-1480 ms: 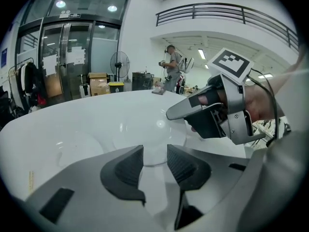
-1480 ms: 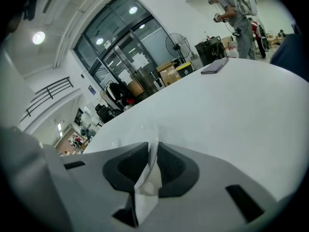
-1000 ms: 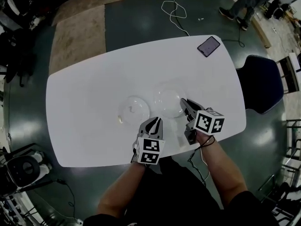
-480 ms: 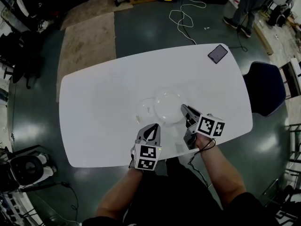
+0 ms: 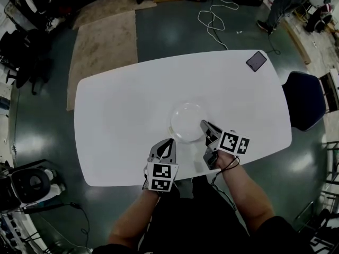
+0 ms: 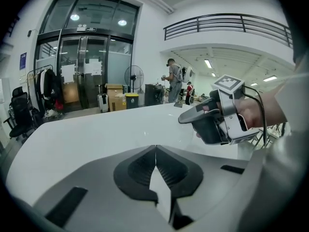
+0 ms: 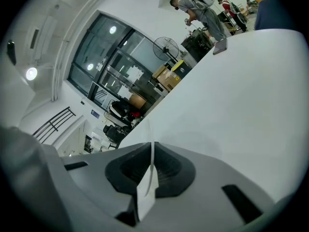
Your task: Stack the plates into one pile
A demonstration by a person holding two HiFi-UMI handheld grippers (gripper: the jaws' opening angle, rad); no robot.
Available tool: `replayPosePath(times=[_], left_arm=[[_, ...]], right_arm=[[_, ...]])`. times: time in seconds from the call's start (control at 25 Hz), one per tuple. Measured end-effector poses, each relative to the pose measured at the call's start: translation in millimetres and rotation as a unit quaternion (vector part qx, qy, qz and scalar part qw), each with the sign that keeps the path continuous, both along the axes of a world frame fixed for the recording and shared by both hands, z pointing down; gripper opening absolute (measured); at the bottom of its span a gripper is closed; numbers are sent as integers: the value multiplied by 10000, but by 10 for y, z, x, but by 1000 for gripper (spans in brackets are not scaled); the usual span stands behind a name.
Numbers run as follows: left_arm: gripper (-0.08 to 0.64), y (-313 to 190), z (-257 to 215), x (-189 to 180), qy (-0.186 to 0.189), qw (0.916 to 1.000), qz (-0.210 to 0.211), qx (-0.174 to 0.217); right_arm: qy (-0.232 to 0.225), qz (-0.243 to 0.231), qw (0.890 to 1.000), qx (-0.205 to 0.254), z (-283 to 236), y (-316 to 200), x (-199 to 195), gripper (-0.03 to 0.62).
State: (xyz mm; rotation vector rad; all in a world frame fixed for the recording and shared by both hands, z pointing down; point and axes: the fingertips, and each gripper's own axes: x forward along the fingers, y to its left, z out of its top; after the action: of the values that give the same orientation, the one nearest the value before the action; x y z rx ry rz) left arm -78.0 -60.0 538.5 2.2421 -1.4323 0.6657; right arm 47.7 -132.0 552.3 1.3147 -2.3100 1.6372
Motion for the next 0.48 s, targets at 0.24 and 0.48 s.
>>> replayPosePath(times=[0.24, 0.48], left_arm=[[21, 69, 101, -177, 24, 10000, 22, -64], [21, 90, 154, -239, 61, 9998, 132, -119]], right_arm=[[-166, 341, 9987, -339, 195, 84, -69, 29], [-214, 618, 9964, -547, 329, 129, -69, 29]])
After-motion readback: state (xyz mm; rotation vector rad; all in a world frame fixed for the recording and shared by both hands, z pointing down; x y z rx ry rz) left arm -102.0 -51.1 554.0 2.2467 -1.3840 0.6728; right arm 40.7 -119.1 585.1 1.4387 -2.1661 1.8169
